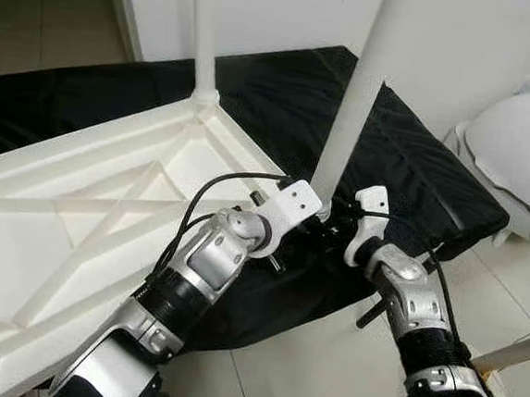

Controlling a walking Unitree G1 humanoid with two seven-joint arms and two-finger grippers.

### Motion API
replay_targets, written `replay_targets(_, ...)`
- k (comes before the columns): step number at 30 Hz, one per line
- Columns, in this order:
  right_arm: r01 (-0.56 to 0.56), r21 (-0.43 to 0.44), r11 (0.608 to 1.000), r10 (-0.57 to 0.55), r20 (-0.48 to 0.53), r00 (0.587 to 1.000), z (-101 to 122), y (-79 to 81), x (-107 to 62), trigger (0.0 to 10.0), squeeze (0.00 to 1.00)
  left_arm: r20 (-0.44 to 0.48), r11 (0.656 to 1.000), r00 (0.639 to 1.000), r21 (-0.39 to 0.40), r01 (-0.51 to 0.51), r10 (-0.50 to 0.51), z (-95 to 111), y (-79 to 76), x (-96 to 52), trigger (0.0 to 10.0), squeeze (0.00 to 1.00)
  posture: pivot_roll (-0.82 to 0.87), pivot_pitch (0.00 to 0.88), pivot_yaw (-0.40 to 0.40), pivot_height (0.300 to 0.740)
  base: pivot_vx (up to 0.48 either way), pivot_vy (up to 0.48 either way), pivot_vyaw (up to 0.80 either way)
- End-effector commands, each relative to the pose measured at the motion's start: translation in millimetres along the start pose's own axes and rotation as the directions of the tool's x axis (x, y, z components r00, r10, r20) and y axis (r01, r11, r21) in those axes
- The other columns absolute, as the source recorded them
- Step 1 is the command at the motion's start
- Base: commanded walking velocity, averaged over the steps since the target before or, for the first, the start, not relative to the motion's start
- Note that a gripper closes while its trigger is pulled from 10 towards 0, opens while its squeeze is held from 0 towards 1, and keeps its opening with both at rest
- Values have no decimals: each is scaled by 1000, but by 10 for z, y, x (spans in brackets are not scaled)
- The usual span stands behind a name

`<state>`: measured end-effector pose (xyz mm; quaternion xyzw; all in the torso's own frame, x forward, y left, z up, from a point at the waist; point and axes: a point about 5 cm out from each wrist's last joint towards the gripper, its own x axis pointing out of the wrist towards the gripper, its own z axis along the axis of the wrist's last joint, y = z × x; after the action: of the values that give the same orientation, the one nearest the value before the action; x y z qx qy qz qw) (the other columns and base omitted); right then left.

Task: Building children table

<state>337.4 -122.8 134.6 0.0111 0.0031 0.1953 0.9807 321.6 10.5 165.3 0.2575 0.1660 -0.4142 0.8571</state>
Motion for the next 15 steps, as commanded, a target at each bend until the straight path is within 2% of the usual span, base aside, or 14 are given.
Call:
replay_targets(1,136,33,990,-134,-66,989,-108,-54,-16,0,0,50,996,996,35,77,-79,152,-136,22,10000,0,-81,100,-14,740,0,0,0)
replay_targets(3,267,106,958,-261,-68,963,-115,213,26,0,0,48,997,996,35,74,-76,146,-130,20,10000,0,-80,97,-17,740,0,0,0)
replay_targets(4,267,106,958,-261,-68,963,-115,213,26,0,0,48,997,996,35,74,-76,146,-130,20,10000,0,-80,97,-17,740,0,0,0)
replay_targets(6,286,126,950,-279,-67,958,-116,357,54,0,0,48,997,996,36,73,-75,145,-130,23,10000,0,-81,95,-14,740,0,0,0)
replay_targets(15,280,103,954,-276,-53,960,-90,322,40,0,0,50,996,996,39,76,-78,156,-140,30,10000,0,-86,95,-15,740,0,0,0)
